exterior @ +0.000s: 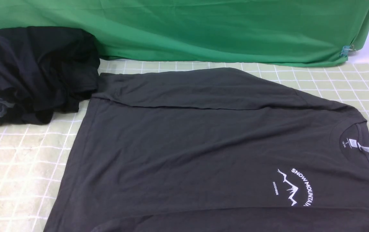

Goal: Fold a long-sleeved shirt over a green coffee tablecloth.
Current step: 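Grasp the left edge of the dark T-shirt lying flat on the table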

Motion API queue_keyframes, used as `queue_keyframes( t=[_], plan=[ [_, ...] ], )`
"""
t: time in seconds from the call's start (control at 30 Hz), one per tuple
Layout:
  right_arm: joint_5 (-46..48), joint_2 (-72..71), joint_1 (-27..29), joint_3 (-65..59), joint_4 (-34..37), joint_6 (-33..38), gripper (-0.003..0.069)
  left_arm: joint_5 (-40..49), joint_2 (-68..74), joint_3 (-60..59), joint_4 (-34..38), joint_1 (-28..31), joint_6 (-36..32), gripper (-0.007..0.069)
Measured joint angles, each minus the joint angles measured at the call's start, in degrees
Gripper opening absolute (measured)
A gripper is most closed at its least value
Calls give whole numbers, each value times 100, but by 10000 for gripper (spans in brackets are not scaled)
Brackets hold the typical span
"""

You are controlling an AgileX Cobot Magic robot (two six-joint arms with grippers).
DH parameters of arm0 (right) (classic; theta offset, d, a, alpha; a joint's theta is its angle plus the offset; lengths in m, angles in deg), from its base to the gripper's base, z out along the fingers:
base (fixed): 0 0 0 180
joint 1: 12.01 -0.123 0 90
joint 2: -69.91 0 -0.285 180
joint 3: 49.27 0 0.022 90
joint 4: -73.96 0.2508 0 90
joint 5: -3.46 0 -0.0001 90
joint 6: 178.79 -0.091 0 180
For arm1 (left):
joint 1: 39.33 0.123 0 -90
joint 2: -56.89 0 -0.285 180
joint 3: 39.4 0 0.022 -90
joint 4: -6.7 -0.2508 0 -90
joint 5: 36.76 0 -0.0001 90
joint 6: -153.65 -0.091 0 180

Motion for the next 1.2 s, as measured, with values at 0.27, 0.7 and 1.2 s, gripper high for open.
queue_keyframes(
  t=[0.27,0.7,1.2],
  plan=[
    [0,0,0,0,0,0,246,-1826,0,0,1951,0,774,1],
    [-1184,0,0,0,598,-1098,246,-2520,259,1496,1579,0,2754,1],
    [-2478,0,-6,0,808,-3321,233,3954,6128,4374,1096,-16,365,-2]
  ],
)
